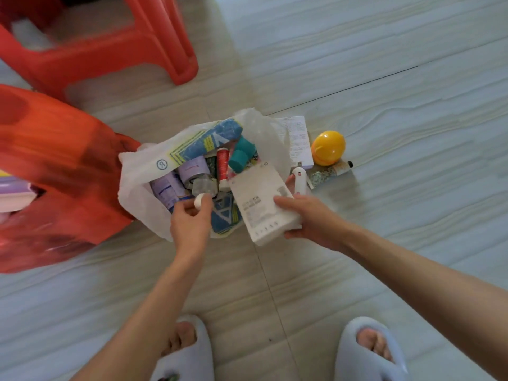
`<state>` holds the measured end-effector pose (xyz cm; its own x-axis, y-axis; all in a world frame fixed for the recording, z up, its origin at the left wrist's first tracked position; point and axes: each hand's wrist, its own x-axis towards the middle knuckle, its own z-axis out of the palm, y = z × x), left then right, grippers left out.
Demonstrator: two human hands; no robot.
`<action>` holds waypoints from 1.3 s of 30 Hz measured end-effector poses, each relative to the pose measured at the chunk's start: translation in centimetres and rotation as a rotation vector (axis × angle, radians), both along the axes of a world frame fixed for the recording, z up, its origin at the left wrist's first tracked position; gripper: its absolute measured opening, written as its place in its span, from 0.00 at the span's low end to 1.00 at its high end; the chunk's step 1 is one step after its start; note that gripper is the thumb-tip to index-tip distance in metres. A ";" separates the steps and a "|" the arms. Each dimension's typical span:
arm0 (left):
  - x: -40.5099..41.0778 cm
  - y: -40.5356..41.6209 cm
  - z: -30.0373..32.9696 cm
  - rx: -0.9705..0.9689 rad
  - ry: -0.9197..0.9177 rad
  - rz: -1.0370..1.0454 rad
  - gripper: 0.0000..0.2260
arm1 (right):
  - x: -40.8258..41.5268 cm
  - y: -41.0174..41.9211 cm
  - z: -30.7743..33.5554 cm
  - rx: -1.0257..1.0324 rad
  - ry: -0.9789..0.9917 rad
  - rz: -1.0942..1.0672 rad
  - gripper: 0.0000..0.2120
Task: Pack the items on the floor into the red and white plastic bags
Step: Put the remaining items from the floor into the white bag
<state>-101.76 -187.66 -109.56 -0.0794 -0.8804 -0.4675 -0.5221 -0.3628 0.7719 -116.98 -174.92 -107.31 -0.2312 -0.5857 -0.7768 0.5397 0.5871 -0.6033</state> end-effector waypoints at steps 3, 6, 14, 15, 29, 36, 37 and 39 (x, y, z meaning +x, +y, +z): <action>-1.1 -2.2 -0.5 0.024 0.003 0.004 0.14 | 0.5 -3.8 0.6 -0.028 0.014 -0.024 0.14; -1.8 -3.2 -0.9 0.068 0.054 0.051 0.13 | 0.8 -6.1 0.6 -0.053 0.125 0.019 0.15; -3.6 -3.9 -1.3 0.061 0.225 -0.020 0.13 | 1.0 -8.6 -0.1 -0.199 -0.023 -0.477 0.17; -3.8 -3.9 -1.1 0.067 0.252 -0.053 0.13 | 0.8 -8.8 -0.1 -0.214 -0.033 -0.512 0.17; -2.1 6.8 -3.1 -0.162 -0.054 -0.780 0.14 | -1.5 1.7 -4.0 0.348 0.681 -0.069 0.07; -8.1 7.9 -4.2 -0.824 -0.254 -1.292 0.29 | -7.2 3.4 -6.4 0.334 1.335 0.486 0.21; -9.0 7.8 -4.6 -0.853 -0.338 -1.304 0.32 | -7.8 3.3 -6.8 0.344 1.368 0.554 0.22; -10.4 7.8 -5.5 -0.860 -0.501 -1.312 0.34 | -8.7 3.0 -7.4 0.392 1.411 0.686 0.24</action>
<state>-112.21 -179.91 -115.04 -0.9347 -0.3366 -0.1144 -0.3523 0.9202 0.1705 -125.66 -171.91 -114.66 -0.6457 -0.7011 -0.3026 -0.7012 0.7013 -0.1285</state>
